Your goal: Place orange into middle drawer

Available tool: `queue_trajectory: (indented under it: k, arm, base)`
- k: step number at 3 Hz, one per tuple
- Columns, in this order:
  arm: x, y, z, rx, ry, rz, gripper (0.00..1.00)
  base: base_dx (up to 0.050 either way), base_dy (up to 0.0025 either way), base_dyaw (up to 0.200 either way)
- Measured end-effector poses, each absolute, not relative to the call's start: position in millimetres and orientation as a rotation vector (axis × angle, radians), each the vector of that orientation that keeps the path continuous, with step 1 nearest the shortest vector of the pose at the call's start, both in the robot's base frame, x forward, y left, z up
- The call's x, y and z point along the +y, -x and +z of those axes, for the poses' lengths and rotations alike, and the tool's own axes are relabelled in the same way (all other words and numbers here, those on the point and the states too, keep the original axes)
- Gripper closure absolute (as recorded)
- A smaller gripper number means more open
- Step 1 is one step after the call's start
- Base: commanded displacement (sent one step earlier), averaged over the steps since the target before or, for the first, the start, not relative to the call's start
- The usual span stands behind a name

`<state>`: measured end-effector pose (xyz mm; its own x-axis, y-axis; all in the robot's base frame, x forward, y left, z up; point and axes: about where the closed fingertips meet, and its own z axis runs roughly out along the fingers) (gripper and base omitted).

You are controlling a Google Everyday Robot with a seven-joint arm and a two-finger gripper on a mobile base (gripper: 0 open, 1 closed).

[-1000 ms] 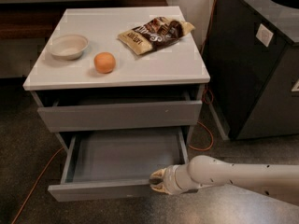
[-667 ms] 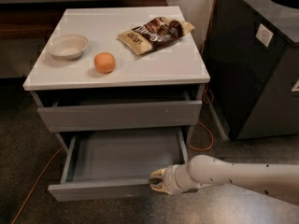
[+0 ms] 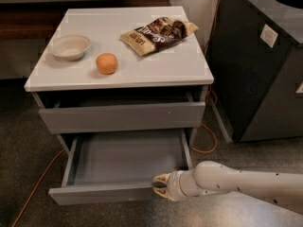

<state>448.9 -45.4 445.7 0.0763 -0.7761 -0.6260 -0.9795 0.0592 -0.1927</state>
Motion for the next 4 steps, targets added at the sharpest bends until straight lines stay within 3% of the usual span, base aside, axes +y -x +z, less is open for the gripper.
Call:
queue_trajectory:
  k: [1,3,4]
  arm:
    - [-52.1,-411.0,437.8,1.793,1.701,0.532,1.0]
    - [-52.3,-407.5,437.3,1.797,1.698,0.54,1.0]
    - [-45.5,-397.2,447.9,1.776,1.72,0.553,0.79]
  base:
    - [0.0,0.0,0.0]
    - [0.0,0.0,0.0]
    - [0.0,0.0,0.0]
